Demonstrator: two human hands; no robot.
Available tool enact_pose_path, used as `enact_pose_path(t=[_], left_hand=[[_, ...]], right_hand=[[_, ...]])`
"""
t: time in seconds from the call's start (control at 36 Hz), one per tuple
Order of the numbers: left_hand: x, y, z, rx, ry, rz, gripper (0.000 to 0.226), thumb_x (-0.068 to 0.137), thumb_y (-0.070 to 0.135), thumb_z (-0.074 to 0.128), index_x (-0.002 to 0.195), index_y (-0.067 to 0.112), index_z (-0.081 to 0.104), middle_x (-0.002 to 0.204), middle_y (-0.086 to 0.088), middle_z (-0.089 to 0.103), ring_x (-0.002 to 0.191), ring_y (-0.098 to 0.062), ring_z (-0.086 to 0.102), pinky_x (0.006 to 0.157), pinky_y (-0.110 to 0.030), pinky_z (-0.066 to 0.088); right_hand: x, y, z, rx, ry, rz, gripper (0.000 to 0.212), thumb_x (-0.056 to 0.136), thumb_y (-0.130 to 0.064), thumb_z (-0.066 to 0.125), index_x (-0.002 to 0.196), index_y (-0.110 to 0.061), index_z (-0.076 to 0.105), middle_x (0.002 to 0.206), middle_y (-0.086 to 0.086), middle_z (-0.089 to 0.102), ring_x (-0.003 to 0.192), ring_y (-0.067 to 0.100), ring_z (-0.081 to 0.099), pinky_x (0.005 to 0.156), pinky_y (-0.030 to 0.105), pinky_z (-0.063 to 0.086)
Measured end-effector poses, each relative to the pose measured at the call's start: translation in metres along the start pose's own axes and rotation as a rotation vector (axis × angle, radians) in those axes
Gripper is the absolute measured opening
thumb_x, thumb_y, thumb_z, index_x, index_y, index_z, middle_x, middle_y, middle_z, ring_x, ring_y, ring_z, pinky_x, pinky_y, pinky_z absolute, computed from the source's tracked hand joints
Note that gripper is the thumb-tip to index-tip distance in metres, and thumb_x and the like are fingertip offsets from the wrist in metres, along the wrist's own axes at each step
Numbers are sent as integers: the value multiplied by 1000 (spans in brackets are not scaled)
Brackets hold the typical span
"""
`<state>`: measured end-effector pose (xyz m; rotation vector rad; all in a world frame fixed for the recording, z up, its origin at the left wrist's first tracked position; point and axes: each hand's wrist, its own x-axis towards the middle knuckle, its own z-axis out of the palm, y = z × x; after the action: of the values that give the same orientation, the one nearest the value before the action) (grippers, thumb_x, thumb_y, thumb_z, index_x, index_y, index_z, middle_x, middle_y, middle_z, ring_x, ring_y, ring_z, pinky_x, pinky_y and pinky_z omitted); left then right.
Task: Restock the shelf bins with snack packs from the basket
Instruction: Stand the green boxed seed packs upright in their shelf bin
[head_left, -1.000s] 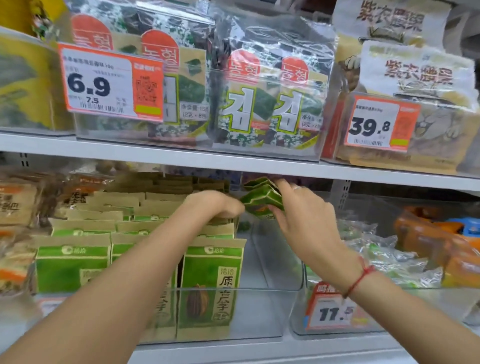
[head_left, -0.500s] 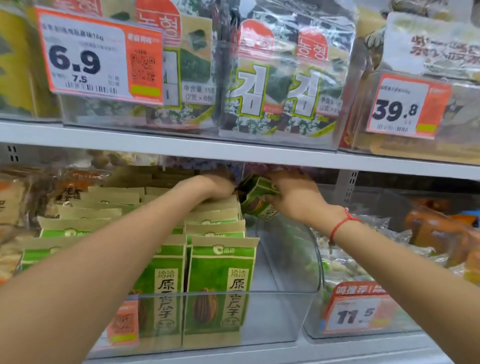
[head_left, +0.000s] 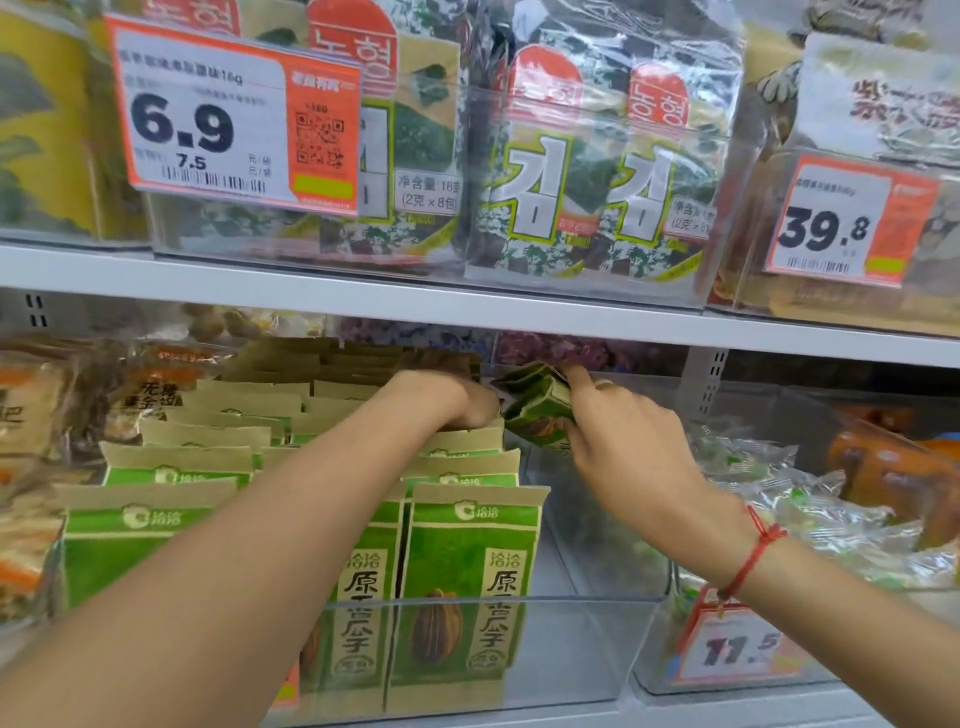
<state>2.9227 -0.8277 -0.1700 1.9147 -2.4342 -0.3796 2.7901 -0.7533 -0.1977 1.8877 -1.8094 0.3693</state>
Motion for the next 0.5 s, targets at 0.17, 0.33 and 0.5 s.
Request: enact_pose_path(t=[0.17, 0.33, 0.5], left_hand=[[-5, -1, 3, 21, -28, 5, 54, 103, 38, 19, 149, 11, 25, 156, -13, 23, 142, -30, 25, 115, -40, 20], [-7, -1, 3, 54, 9, -10, 52, 103, 39, 19, 151, 17, 22, 157, -13, 19, 143, -30, 21, 117, -42, 17], [-10, 2, 3, 77, 18, 21, 48, 105, 31, 20, 150, 16, 22, 157, -10, 20, 142, -29, 23, 113, -38, 20]], right_hand=[[3, -9, 0, -114, -16, -8, 44, 87, -5, 50, 128, -10, 35, 116, 10, 56, 109, 32, 54, 77, 36, 37], [17, -7, 10, -172, -92, -47, 62, 87, -6, 53, 141, -6, 23, 121, 12, 55, 113, 34, 53, 92, 39, 40], [65, 3, 33, -9, -320, -73, 46, 92, -13, 52, 135, -17, 37, 126, 14, 56, 113, 34, 56, 81, 34, 43]])
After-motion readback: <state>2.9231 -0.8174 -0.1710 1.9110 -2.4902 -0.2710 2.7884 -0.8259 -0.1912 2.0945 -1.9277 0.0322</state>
